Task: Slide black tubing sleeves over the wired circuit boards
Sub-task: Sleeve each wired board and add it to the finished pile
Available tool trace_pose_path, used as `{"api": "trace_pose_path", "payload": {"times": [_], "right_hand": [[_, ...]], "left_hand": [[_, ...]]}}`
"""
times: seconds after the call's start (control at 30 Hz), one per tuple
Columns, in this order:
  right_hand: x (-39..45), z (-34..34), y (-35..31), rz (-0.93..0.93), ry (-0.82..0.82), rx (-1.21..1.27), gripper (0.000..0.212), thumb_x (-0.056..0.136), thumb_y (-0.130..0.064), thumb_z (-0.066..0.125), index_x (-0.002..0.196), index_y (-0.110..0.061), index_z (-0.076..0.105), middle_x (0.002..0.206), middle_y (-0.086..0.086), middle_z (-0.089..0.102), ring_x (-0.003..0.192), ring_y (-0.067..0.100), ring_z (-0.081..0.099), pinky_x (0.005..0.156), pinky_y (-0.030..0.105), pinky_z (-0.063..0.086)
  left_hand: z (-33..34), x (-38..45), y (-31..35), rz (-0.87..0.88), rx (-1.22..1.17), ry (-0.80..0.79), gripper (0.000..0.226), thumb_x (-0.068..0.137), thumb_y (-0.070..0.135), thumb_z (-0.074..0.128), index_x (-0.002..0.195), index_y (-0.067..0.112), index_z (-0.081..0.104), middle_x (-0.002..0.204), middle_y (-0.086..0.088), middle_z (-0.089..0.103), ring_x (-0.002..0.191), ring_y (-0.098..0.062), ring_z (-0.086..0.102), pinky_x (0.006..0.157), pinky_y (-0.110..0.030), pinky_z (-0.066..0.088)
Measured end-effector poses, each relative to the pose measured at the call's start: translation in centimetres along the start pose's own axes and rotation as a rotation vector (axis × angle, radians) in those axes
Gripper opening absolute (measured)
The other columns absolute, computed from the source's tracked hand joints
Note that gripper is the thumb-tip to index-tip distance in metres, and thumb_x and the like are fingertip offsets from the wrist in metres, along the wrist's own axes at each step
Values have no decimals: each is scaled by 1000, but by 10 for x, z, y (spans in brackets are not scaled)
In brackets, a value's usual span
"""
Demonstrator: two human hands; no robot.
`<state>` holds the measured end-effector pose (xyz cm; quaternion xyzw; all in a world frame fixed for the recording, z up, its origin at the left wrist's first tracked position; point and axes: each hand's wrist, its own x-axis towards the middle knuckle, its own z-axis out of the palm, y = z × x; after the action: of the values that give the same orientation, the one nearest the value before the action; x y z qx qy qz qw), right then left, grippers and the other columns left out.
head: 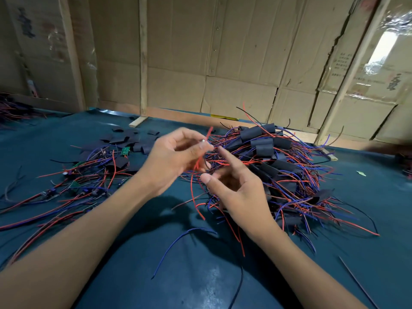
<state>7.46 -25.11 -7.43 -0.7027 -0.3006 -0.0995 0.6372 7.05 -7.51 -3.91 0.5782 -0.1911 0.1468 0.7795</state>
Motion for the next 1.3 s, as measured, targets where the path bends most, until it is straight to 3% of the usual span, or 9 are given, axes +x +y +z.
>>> {"api": "trace_pose_path", "payload": {"times": [0.27, 0.47, 0.6, 0.73, 0.83, 1.0, 1.1, 1.2, 1.3], "right_hand": [[3, -8, -7, 15, 175, 200, 14, 95, -14, 68, 103, -6, 76, 73, 3, 68, 57, 18, 54, 54, 31, 48], [8, -13, -10, 74, 196, 423, 21, 95, -6, 65, 78, -2, 75, 90, 12, 74, 57, 24, 57, 54, 34, 49], [10, -16, -15, 101, 219, 509, 28, 97, -9, 63, 72, -10, 78, 106, 9, 75, 68, 20, 64, 54, 29, 51], [11, -16, -19, 123, 231, 534, 24, 98, -13, 62, 84, -12, 81, 116, 8, 73, 81, 24, 67, 55, 30, 53], [10, -15, -19, 119, 207, 584, 23, 98, -14, 60, 90, -13, 81, 115, 6, 73, 90, 31, 68, 62, 33, 56], [8, -14, -17, 114, 124, 603, 14, 89, -18, 63, 91, -13, 76, 108, 6, 74, 88, 33, 72, 68, 35, 58], [8, -12, -14, 138, 95, 544, 11, 87, -13, 66, 90, -11, 77, 88, 10, 73, 75, 28, 70, 59, 29, 52], [8, -10, -9, 178, 68, 503, 10, 90, 0, 66, 95, -3, 74, 80, 10, 67, 67, 26, 61, 52, 24, 45], [7, -8, -5, 195, 21, 483, 13, 86, -2, 69, 99, 1, 69, 73, 5, 65, 63, 19, 61, 50, 22, 42]], "left_hand": [[13, -5, -14, -34, 53, -125, 24, 85, 13, 69, 108, 9, 70, 90, -5, 69, 69, -18, 64, 44, -23, 44], [5, -6, -9, -111, 345, -122, 24, 83, 31, 72, 106, 27, 74, 80, 3, 70, 51, -13, 49, 43, -18, 29], [5, -8, -7, -95, 417, -112, 22, 91, 23, 68, 112, 20, 73, 74, 1, 70, 50, -13, 42, 46, -15, 33], [7, -7, -5, 72, 519, -26, 21, 97, 17, 63, 114, 11, 73, 61, 20, 60, 53, 4, 48, 54, -5, 34], [-4, -3, -4, 187, 823, 124, 21, 100, 31, 59, 94, 25, 78, 56, 14, 52, 53, -3, 42, 59, -26, 36], [-21, -4, -4, 196, 1318, 38, 56, 94, 57, 37, 79, 18, 73, 72, 2, 63, 79, -20, 58, 77, -42, 46], [-31, 3, -7, 166, 1622, 187, 42, 98, 50, 43, 95, 19, 72, 94, -4, 66, 96, -31, 58, 84, -43, 45], [-54, 4, -7, -195, 1755, 328, 37, 97, 46, 49, 123, 22, 62, 124, -13, 57, 117, -38, 48, 96, -48, 39], [-64, 6, -9, -195, 1738, 342, 37, 99, 46, 46, 122, 23, 63, 120, -12, 59, 115, -38, 49, 95, -49, 37]]}}
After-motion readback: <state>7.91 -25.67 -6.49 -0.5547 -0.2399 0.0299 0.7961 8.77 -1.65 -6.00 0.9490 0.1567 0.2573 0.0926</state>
